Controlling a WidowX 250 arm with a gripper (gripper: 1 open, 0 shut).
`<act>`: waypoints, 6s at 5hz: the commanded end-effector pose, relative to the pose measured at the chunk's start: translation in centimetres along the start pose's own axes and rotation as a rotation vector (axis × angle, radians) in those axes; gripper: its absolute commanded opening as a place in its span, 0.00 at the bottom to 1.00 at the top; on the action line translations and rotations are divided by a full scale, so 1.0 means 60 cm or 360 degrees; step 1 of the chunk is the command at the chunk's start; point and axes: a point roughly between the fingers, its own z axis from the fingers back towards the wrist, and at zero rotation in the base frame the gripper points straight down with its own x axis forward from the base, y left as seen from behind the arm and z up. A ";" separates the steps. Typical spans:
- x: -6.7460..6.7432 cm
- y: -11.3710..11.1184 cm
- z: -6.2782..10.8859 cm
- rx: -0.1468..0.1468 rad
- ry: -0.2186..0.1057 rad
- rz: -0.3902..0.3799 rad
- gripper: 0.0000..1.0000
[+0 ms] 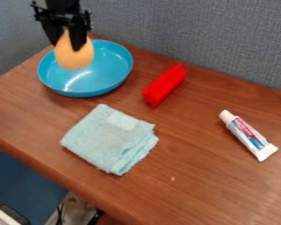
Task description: Put the yellow ball on the blue plate
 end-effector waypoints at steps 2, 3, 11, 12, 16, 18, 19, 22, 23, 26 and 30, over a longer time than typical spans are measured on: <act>0.027 0.038 0.000 0.0043 -0.0073 0.0045 0.00; 0.033 0.038 -0.005 0.0065 -0.0080 0.0013 0.00; 0.051 0.044 -0.023 0.0122 -0.0087 -0.0067 0.00; 0.053 0.045 -0.025 0.0125 -0.0085 -0.0071 0.00; 0.057 0.052 -0.036 0.0128 -0.0065 -0.0075 0.00; 0.056 0.056 -0.035 0.0124 -0.0066 -0.0073 0.00; 0.056 0.058 -0.034 0.0122 -0.0068 -0.0072 0.00; 0.055 0.063 -0.034 0.0118 -0.0068 -0.0067 0.00; 0.055 0.064 -0.033 0.0117 -0.0069 -0.0066 0.00; 0.062 0.063 -0.038 0.0100 -0.0063 -0.0080 1.00; 0.064 0.050 -0.006 0.0044 -0.0118 -0.0139 1.00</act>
